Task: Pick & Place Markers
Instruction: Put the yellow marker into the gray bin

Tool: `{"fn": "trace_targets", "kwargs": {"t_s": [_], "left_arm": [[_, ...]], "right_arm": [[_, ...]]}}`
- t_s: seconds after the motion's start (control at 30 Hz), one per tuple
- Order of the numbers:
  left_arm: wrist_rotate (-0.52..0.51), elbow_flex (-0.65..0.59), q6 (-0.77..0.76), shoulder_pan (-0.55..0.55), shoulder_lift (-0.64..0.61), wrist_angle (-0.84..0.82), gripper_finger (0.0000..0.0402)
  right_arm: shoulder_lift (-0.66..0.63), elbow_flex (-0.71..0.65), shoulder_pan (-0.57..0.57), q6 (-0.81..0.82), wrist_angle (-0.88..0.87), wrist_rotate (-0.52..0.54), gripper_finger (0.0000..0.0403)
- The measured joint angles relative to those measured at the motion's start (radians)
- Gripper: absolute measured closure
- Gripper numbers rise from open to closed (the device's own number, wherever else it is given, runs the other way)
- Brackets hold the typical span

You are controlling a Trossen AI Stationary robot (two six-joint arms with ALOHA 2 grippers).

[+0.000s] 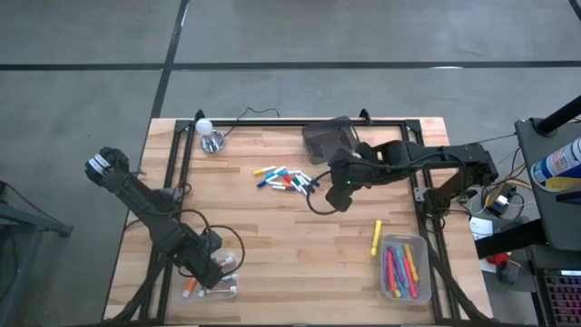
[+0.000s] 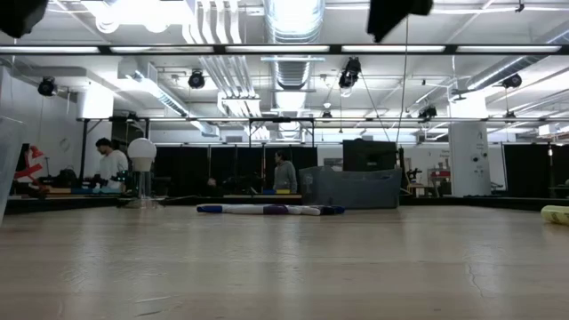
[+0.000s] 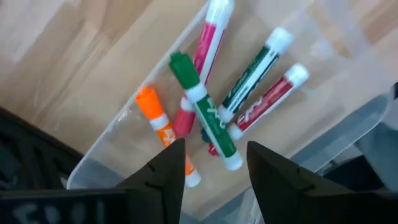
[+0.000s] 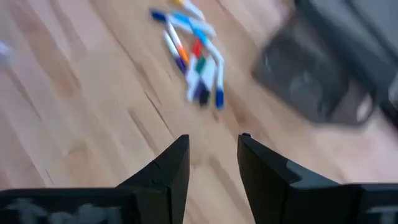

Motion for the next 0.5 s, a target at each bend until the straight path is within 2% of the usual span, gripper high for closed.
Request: {"fn": "trace_targets", "kwargs": {"t_s": [0.1, 0.27, 0.5], "left_arm": [[-0.051, 0.011, 0.033, 0.024, -0.011, 0.005, 0.0239], [-0.163, 0.050, 0.129, 0.116, -0.027, 0.008, 0.0239], [-0.232, 0.142, 0.308, 0.321, -0.030, 0.066, 0.0239]], "right_arm": [[-0.001, -0.044, -0.022, 0.067, -0.054, -0.088, 0.0275], [-0.004, -0.164, -0.041, 0.111, -0.069, -0.310, 0.0275], [-0.024, -0.400, -0.047, 0.069, -0.060, -0.469, 0.0275]]}}
